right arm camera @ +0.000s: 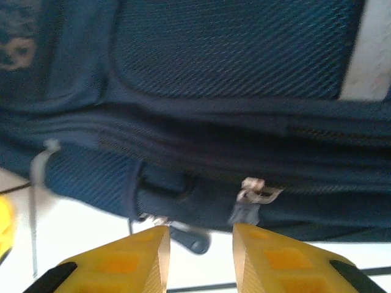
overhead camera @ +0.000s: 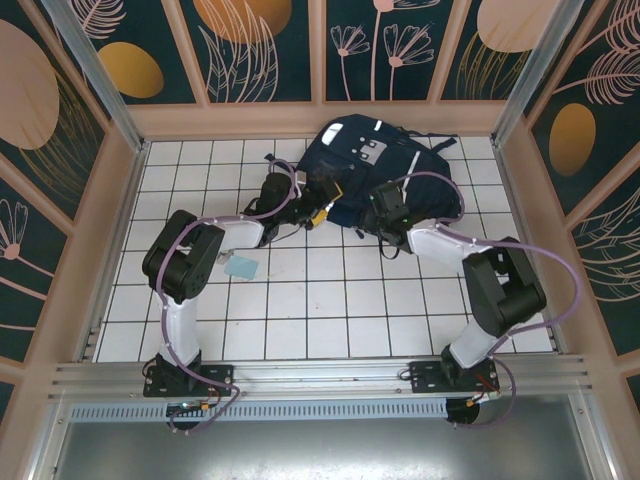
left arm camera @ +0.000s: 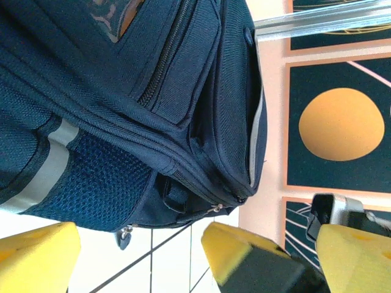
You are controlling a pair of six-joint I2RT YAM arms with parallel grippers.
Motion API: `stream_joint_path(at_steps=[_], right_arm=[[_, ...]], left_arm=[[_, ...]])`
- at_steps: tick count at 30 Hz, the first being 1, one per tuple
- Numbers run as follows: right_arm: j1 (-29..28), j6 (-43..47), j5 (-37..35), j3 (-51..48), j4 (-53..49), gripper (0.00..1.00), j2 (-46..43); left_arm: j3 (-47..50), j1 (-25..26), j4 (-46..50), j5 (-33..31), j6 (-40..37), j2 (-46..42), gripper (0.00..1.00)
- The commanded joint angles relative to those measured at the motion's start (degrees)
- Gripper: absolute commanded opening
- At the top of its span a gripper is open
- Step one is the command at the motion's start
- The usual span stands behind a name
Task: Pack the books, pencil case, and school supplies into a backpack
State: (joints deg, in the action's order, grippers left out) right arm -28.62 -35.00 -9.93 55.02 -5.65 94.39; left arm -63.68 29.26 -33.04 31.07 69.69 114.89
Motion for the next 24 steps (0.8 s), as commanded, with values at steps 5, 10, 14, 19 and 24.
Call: stream_joint_path(at_steps=[5, 10, 14, 19, 24], right_arm=[[-0.1, -2.7, -10.7, 2.5, -2.2, 0.36, 2.8], [0.2, -1.4, -11.5, 5.1, -0.9, 0.37, 6.6], [0.2, -0.8, -11.6, 7.4, -0.4, 0.36, 10.0], [0.4, -0.2, -12.3, 8.4, -0.2, 0.3, 13.1], [0.5, 1.0, -10.5, 7.2, 0.6, 0.01, 12.2]], left_arm=[[2.2, 0.2, -2.1, 0.5, -0.9, -2.1, 0.99], [2.3, 0.2, -2.1, 1.3, -0.9, -2.2, 0.99], [2.9, 0.2, -2.1, 1.4, -1.0, -2.7, 0.99], [3.7, 0.2, -2.3, 1.4, -1.0, -3.0, 0.99], [3.8, 0.1, -2.2, 1.8, -0.9, -3.3, 0.99]])
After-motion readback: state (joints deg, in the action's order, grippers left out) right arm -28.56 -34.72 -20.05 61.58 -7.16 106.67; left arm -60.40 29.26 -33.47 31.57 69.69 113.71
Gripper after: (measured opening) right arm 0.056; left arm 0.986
